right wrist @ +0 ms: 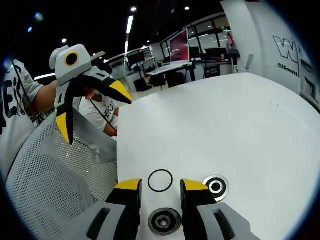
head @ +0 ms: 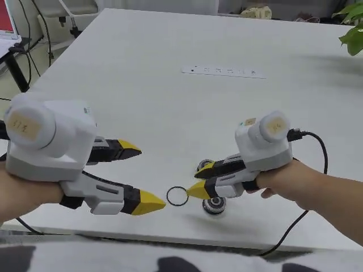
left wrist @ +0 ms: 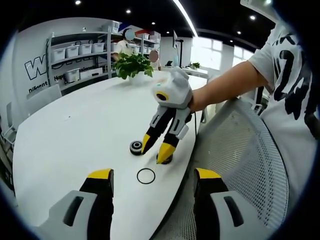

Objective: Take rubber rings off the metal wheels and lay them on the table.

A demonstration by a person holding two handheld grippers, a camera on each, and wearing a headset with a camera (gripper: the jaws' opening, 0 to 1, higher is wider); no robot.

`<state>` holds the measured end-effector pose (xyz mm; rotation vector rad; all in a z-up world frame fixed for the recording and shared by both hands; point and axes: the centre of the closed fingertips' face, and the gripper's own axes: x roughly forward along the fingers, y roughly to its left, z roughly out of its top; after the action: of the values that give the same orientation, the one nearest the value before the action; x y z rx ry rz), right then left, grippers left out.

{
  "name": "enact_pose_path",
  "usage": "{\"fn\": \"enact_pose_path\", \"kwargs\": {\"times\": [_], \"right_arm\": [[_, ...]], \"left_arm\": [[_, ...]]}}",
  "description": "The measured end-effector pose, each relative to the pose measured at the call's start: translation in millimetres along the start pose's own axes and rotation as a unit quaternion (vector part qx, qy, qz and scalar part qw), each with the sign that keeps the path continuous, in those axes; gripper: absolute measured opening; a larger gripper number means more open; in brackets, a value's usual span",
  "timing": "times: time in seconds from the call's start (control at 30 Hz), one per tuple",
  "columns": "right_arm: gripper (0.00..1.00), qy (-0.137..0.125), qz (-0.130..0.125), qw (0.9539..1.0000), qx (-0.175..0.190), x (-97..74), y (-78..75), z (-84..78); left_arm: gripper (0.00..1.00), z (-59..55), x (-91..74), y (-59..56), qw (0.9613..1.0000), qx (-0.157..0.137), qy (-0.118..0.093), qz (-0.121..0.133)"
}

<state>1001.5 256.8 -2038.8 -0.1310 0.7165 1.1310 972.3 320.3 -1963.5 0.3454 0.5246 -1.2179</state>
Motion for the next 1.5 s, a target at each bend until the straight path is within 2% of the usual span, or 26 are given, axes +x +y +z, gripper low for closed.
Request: {"fn": "enact_pose_path", "kwargs": {"times": [0.13, 0.4, 0.83, 1.13, 1.5], "right_arm": [[0.30, -0.004, -0.004, 1.0000, -0.004, -9.6, -2.9, 0.4], [0.33, -0.012, -0.012, 0.9998, -0.009, -28.2, 1.4, 1.1], [0.35, -0.011, -0.020, 0.9997, -0.013, -48.6, -2.4, -14.2], [0.35, -0.004, -0.023, 0.9997, -0.011, -53.0, -8.9, -30.8], [0.36, 0.003, -0.021, 0.9997, -0.015, -49.4, -12.5, -45.8]], "left_arm": [[0.62, 2.2, 1.9, 0.6, 1.0000, 0.003, 0.001, -0.002], [0.61, 13.9, 10.0, 4.1, 0.9999, 0.005, -0.003, -0.010], [0.58, 24.2, 33.8, 5.0, 0.9994, 0.018, 0.005, -0.029], [0.56, 23.3, 52.4, 1.7, 0.9984, 0.027, 0.010, -0.050], [0.50, 11.2, 75.8, -2.4, 0.9960, 0.046, 0.033, -0.070]]}}
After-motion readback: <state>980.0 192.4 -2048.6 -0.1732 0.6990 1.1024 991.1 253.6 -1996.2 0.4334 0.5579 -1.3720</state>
